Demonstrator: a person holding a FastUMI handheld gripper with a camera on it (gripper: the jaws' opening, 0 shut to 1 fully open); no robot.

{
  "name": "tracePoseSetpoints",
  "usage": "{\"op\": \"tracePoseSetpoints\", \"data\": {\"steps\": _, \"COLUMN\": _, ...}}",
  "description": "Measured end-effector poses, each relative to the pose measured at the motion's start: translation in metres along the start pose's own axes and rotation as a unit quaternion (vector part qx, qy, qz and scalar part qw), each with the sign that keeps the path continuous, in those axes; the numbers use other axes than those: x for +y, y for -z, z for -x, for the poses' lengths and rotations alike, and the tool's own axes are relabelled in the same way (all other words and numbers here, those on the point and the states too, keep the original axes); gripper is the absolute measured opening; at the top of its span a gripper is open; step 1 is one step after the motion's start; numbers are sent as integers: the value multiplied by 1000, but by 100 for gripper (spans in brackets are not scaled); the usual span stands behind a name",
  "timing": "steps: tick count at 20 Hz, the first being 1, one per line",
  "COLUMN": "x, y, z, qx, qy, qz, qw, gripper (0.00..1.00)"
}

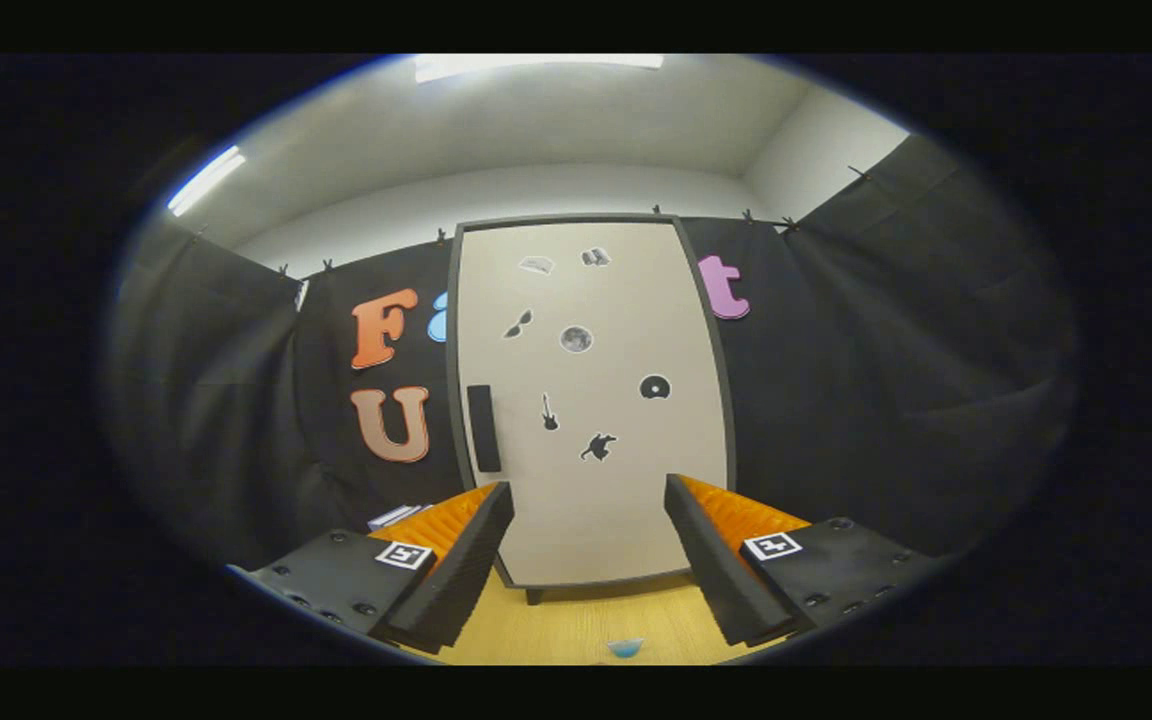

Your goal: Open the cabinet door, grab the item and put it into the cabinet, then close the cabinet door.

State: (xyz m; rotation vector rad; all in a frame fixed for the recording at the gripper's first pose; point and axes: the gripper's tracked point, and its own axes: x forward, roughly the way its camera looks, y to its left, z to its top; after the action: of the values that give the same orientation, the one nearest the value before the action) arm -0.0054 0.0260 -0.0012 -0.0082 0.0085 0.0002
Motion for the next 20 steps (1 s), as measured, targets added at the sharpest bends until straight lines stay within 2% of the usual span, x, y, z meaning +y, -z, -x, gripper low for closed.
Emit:
{"op": "tracePoseSetpoints", "data": {"steps": 5, "x": 19, "y": -17, "z": -30, "qx": -1, "qy": -12, "qz": 10, "qw": 1000, "gripper": 97}}
{"op": "tracePoseSetpoints", "data": {"steps": 11, "x": 76, "y": -37, "z": -109, "qx": 15, "qy": -82, "qz": -3, "qw": 997, "gripper": 97}}
{"op": "tracePoseSetpoints", "data": {"steps": 20, "x": 112, "y": 8, "z": -231, "qx": 87, "qy": -68, "qz": 33, "qw": 993, "gripper": 98}}
